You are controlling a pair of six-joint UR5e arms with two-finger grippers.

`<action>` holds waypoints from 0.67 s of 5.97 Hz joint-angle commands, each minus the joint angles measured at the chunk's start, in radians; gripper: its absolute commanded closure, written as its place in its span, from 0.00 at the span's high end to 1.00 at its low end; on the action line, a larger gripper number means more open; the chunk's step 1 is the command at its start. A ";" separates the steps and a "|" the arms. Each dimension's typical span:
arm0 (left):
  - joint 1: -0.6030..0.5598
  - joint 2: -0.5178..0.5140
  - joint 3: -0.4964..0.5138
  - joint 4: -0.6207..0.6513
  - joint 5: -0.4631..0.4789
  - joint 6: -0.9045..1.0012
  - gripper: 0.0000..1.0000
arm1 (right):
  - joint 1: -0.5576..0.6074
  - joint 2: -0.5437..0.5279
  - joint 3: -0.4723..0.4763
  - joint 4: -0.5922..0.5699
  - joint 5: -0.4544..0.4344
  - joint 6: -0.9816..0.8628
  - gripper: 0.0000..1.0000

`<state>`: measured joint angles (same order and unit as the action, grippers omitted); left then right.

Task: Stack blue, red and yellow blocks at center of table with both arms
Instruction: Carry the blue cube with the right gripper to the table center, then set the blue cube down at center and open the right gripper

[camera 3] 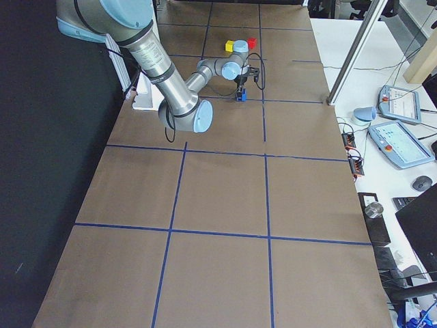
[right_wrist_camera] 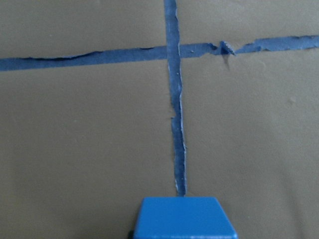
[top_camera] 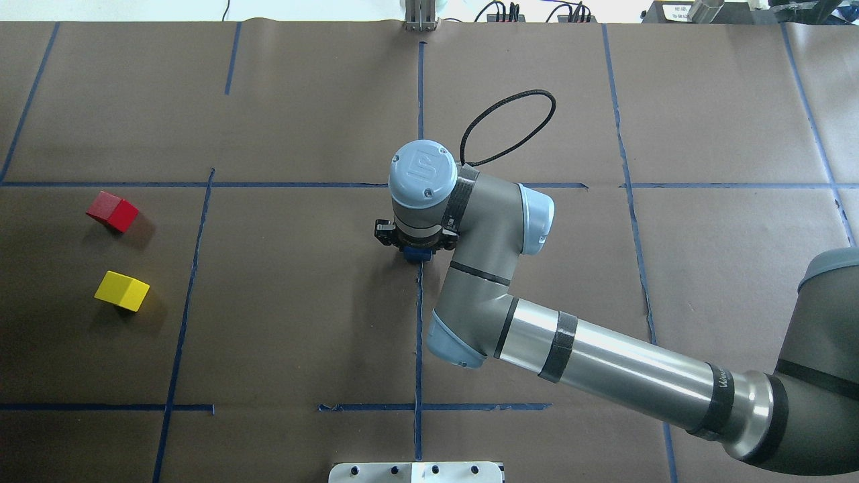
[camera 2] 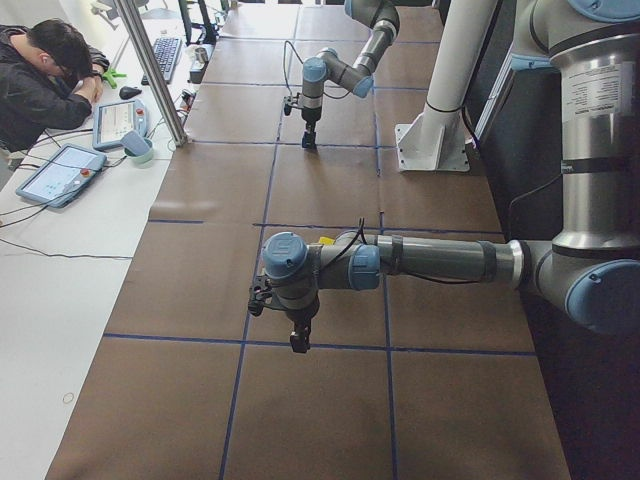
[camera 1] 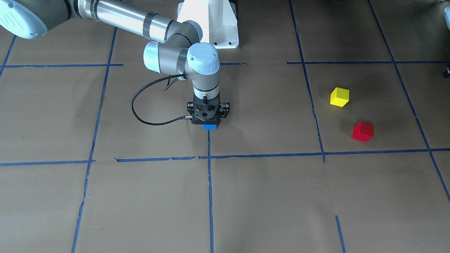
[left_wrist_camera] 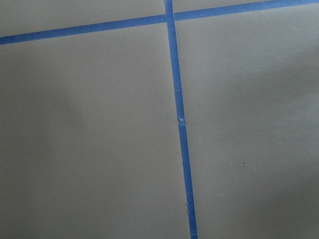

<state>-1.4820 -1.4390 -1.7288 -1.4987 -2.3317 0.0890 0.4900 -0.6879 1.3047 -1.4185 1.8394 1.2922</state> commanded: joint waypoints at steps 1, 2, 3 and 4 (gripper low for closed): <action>0.000 0.000 0.000 0.000 0.000 0.000 1.00 | -0.001 0.002 0.004 -0.004 -0.002 -0.008 0.99; 0.000 0.000 -0.002 -0.001 -0.002 0.000 1.00 | 0.007 0.004 0.010 -0.005 0.000 -0.010 1.00; 0.000 0.000 -0.002 -0.002 0.000 0.000 1.00 | 0.028 0.010 0.022 -0.005 0.004 -0.010 1.00; 0.000 0.000 -0.002 -0.002 0.000 0.000 1.00 | 0.074 0.008 0.050 -0.035 0.015 -0.034 1.00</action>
<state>-1.4818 -1.4388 -1.7302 -1.5001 -2.3319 0.0890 0.5278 -0.6801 1.3323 -1.4334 1.8461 1.2746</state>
